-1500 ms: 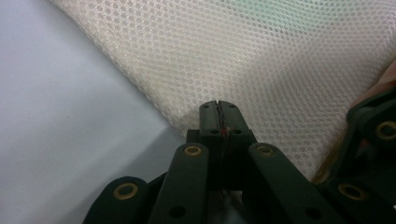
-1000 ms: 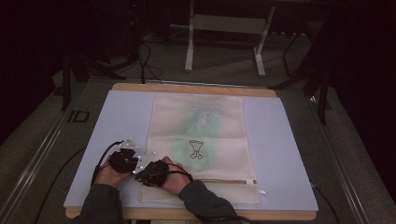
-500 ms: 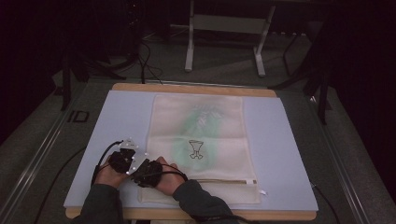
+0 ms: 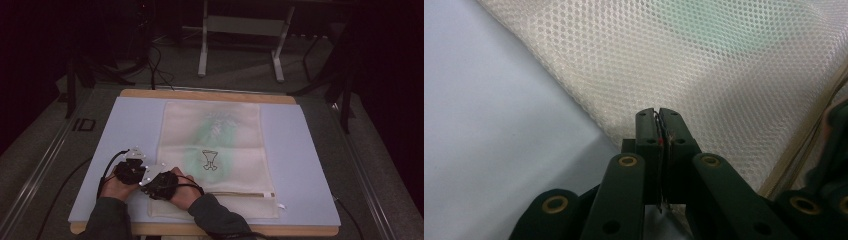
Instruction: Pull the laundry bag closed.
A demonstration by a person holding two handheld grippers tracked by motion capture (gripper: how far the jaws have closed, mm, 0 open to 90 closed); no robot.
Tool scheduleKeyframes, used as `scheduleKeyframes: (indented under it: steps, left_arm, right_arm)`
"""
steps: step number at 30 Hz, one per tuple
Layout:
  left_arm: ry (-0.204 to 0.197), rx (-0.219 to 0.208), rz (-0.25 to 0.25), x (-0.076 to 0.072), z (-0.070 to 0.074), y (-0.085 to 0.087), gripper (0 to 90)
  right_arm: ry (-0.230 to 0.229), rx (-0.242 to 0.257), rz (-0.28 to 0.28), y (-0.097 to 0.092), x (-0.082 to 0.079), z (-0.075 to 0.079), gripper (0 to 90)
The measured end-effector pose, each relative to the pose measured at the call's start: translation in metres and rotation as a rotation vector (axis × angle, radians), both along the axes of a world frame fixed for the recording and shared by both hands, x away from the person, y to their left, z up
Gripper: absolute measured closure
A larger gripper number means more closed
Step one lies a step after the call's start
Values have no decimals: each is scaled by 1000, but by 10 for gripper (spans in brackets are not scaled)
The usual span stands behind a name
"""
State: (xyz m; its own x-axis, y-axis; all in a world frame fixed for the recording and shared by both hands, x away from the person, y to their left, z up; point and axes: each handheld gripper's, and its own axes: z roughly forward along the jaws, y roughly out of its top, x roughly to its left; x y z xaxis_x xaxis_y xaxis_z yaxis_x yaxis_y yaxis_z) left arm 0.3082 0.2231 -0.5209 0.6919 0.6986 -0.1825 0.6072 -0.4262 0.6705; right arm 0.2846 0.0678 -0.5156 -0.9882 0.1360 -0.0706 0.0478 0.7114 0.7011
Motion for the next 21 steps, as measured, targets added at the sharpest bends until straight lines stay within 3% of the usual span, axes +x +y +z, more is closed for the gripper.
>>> scheduleKeyframes:
  steps: [11,13,21]
  left_arm:
    - [2,0,3,0,0,0,875]
    - [5,-1,-6,-1,-1,-1,875]
    - [10,5,-17,-1,-2,-3,872]
  right_arm:
    - [-3,-1,5,-18,0,3,809]
    - [6,-20,8,-24,0,-1,809]
    - [64,-14,4,-27,6,-8,799]
